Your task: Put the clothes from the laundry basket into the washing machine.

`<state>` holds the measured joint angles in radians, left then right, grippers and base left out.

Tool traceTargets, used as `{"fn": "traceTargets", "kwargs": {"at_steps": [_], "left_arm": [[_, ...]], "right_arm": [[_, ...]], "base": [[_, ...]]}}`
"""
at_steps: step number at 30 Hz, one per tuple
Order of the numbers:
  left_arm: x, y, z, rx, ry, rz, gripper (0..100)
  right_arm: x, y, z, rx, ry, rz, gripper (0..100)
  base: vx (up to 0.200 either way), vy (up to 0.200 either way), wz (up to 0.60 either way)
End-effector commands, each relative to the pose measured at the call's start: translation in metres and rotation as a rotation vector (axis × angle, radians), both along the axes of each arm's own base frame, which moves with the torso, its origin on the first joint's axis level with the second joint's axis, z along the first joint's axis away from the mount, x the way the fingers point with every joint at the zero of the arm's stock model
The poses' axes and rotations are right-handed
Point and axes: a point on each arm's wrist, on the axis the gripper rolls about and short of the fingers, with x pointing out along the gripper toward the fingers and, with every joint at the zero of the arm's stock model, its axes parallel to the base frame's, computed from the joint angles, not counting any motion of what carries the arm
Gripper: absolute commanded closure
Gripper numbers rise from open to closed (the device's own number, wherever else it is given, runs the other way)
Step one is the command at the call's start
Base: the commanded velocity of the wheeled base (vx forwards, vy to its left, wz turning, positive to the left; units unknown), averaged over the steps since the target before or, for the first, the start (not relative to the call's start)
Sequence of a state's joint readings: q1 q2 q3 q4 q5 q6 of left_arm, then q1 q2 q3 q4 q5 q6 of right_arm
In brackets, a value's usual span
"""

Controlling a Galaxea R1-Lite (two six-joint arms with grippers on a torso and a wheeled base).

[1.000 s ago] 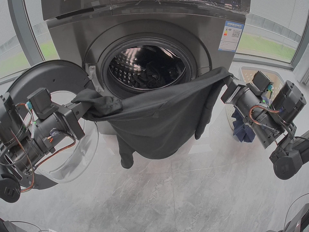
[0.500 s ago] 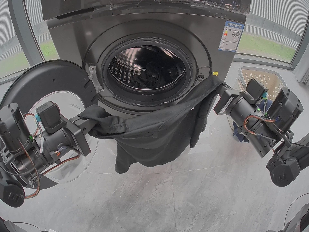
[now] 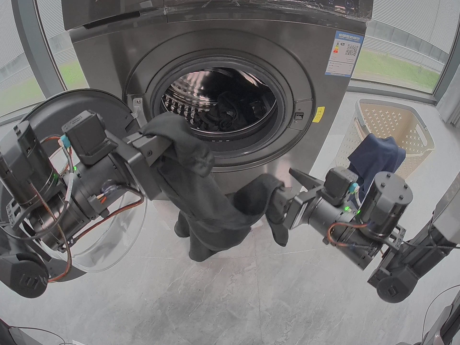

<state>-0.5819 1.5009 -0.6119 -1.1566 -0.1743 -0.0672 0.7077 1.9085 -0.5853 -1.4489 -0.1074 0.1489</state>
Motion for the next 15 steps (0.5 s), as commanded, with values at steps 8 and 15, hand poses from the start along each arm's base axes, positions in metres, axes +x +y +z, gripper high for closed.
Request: {"fn": "traceTargets", "kwargs": {"at_steps": [8, 15], "left_arm": [[0.019, -0.018, 0.024, -0.077, -0.091, -0.01, 100], [0.019, -0.022, 0.025, -0.081, -0.093, -0.023, 100]], "right_arm": [[-0.032, 0.005, -0.066, -0.2, 0.191, 0.093, 0], [-0.04, 0.004, -0.083, -0.254, 0.245, 0.113, 0]], "base": [[0.0, 0.0, 0.0], [0.0, 0.0, 0.0]]}}
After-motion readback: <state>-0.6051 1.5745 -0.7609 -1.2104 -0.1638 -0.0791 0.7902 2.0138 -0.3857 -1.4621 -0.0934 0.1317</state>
